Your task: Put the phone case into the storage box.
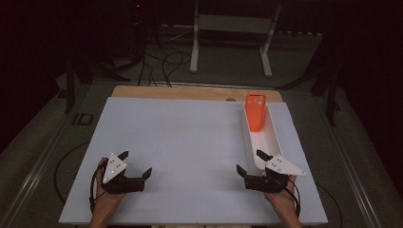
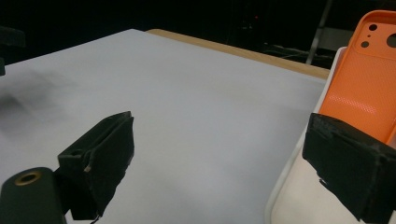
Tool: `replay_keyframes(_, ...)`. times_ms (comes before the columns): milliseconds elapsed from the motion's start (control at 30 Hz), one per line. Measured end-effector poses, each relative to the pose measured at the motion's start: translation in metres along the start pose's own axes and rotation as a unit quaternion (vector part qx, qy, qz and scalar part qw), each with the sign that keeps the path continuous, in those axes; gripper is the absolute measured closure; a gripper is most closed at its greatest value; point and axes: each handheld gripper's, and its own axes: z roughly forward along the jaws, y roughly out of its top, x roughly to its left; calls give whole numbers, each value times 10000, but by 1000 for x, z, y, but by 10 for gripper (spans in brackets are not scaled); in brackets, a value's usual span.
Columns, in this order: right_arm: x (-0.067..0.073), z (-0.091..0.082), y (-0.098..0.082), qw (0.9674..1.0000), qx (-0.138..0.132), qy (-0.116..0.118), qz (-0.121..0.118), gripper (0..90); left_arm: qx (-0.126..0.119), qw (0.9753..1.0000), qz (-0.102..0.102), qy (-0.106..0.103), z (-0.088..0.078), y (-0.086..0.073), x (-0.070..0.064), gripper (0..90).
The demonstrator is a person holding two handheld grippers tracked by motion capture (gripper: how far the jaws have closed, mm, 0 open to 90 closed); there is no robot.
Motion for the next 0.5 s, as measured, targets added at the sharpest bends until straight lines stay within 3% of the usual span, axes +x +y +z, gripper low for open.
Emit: replay_keyframes(500,-1,-5,-10,9997,-223,-19,-5,89,-122,9999,-31,-21,-4,0,3,0)
